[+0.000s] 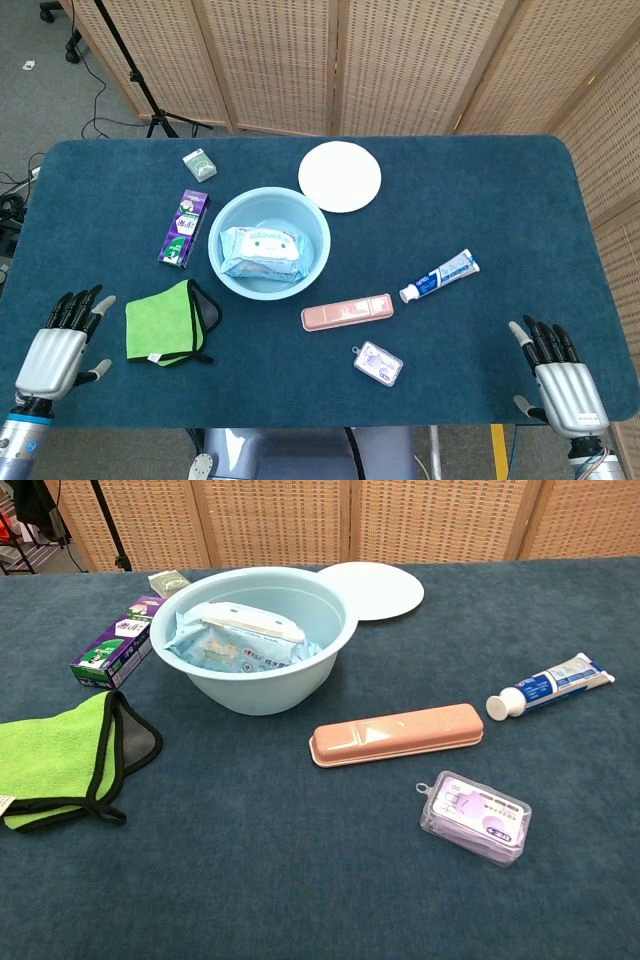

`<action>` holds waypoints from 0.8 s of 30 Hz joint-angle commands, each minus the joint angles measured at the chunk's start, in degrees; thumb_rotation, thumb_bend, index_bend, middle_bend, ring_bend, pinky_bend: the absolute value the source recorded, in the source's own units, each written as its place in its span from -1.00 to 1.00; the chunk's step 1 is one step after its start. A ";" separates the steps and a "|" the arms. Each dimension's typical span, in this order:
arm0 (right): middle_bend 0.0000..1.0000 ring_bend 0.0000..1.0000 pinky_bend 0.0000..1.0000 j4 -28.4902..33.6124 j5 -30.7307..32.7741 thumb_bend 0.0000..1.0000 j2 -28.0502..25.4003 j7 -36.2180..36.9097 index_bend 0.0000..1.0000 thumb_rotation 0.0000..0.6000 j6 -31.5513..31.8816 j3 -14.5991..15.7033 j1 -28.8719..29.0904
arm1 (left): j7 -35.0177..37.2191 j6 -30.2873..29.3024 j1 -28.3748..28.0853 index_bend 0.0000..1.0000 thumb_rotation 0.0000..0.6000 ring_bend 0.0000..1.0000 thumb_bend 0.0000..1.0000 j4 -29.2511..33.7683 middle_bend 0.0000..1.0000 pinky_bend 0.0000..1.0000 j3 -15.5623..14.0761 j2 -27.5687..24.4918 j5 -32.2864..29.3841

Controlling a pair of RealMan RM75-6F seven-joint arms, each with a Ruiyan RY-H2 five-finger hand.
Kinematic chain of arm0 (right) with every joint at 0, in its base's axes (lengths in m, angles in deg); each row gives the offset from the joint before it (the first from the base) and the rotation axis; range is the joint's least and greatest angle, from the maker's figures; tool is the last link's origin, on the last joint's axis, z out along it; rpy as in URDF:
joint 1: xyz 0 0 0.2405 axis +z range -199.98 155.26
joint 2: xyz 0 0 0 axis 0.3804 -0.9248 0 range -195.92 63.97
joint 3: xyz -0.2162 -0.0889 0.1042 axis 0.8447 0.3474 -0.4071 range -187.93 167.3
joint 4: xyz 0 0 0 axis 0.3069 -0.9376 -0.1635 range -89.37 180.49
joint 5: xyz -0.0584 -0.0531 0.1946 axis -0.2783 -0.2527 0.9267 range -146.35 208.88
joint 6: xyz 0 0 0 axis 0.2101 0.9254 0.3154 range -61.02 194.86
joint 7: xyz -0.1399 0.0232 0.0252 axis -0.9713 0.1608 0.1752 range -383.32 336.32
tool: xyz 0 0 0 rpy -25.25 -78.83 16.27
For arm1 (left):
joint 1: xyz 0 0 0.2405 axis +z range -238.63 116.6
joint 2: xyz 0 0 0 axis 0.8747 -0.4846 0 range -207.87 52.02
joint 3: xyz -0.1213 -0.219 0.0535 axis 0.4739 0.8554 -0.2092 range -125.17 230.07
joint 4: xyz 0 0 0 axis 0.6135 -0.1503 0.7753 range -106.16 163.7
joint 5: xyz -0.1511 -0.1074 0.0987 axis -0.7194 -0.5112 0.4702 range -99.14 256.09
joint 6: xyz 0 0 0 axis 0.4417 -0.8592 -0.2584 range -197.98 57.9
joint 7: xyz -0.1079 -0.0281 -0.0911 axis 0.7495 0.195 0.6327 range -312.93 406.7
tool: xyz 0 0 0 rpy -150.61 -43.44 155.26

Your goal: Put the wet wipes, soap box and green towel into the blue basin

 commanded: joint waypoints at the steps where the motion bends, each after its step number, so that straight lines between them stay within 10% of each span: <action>1: -1.00 -1.00 -1.00 2.88 2.31 -0.69 0.71 -5.22 -1.00 1.00 -2.92 0.92 0.38 | 0.53 0.69 0.19 -1.00 1.00 -1.00 -0.65 -0.28 -1.00 -1.00 0.47 -0.16 -0.19; 24: -1.00 -1.00 -1.00 16.89 11.86 -0.69 12.19 -32.98 -1.00 1.00 -6.71 -1.10 4.60 | 3.93 2.90 1.45 -1.00 1.00 -1.00 -0.64 -0.98 -1.00 -1.00 1.95 -0.36 2.84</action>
